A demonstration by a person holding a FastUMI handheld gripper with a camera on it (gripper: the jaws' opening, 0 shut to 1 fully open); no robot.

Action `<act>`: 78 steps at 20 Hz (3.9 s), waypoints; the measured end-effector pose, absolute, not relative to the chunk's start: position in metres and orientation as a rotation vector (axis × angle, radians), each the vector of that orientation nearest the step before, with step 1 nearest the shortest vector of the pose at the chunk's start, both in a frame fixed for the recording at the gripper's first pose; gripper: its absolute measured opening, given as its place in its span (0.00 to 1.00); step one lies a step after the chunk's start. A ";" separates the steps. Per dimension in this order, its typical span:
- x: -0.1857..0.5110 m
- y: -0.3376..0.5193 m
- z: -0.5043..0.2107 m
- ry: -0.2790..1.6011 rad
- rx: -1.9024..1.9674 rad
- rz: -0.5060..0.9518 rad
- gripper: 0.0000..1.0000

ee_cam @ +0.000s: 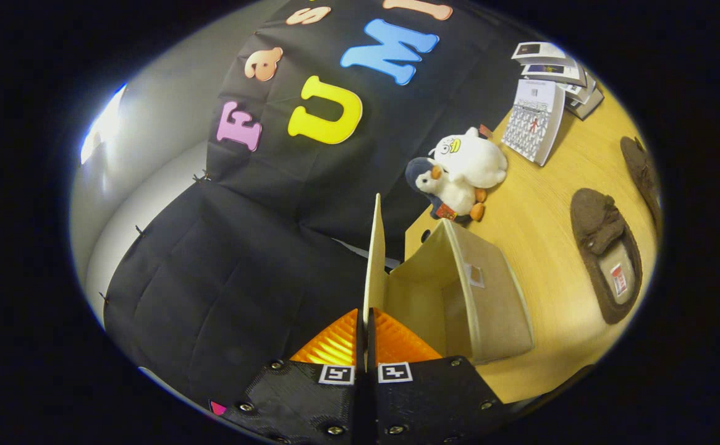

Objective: Open the storage box then place both shoes into the box .Put the left shoe in first, then the right shoe, with the right side of both shoes facing outward in a uniform manner.

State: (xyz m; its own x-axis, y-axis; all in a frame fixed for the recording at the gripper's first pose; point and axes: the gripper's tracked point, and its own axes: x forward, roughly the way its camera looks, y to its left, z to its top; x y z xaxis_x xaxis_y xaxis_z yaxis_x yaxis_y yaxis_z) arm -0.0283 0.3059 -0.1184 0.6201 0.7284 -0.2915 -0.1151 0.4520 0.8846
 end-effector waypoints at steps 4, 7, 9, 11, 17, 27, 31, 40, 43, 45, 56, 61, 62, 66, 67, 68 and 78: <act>-0.028 0.344 -0.095 0.730 0.931 0.637 0.00; -0.030 0.373 -0.083 0.715 0.897 0.669 0.00; -0.035 0.391 -0.080 0.707 0.858 0.687 0.00; -0.038 0.412 -0.077 0.706 0.840 0.711 0.00; -0.042 0.464 -0.075 0.707 0.767 0.760 0.01; -0.043 0.459 -0.068 0.594 0.509 0.815 0.97; -0.020 0.403 -0.065 0.491 0.375 0.726 0.97; 0.024 0.256 -0.099 0.441 0.236 0.456 0.97; 0.032 0.217 -0.118 0.465 0.227 0.388 0.97; 0.036 0.189 -0.133 0.492 0.208 0.341 0.97; 0.022 0.093 -0.239 0.720 0.136 0.218 0.98; 0.002 0.070 -0.297 0.857 0.083 0.212 0.98; 0.000 0.065 -0.308 0.884 0.062 0.208 0.98; -0.007 0.060 -0.340 0.956 0.018 0.210 0.98; -0.008 0.060 -0.347 0.969 0.003 0.211 0.98; -0.009 0.058 -0.354 0.989 -0.015 0.210 0.98; -0.011 0.066 -0.370 1.100 0.039 0.146 0.22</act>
